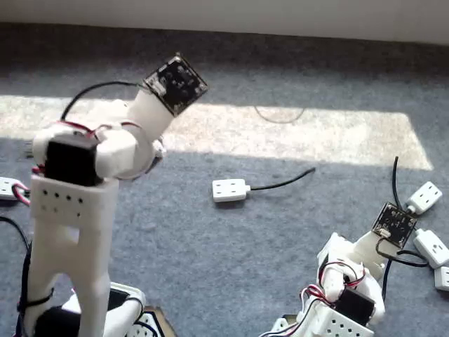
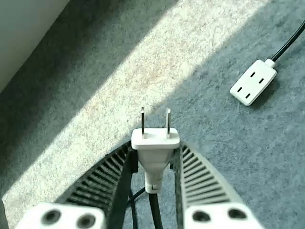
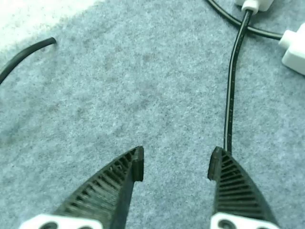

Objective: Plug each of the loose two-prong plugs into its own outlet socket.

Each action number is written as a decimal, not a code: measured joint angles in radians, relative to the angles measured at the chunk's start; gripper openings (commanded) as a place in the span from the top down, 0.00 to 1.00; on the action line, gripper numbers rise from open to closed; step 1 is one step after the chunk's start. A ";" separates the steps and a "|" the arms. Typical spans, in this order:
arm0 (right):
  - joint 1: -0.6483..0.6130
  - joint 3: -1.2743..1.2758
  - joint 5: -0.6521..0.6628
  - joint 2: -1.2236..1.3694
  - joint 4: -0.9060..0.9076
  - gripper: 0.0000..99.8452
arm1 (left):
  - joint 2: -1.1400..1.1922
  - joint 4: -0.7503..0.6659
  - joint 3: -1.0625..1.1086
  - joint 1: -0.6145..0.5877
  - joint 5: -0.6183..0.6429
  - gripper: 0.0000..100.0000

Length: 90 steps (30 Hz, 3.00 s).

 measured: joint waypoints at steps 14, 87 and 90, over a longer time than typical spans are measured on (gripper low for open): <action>0.077 0.000 -0.003 0.000 -0.315 0.77 | -0.761 -0.706 1.077 0.388 0.393 0.99; -0.799 0.025 -0.049 -0.017 -0.784 0.99 | -0.997 -1.459 1.709 0.690 0.457 0.99; -0.712 0.026 -0.048 -0.014 -0.870 0.99 | -0.999 -1.461 1.709 0.692 0.453 0.99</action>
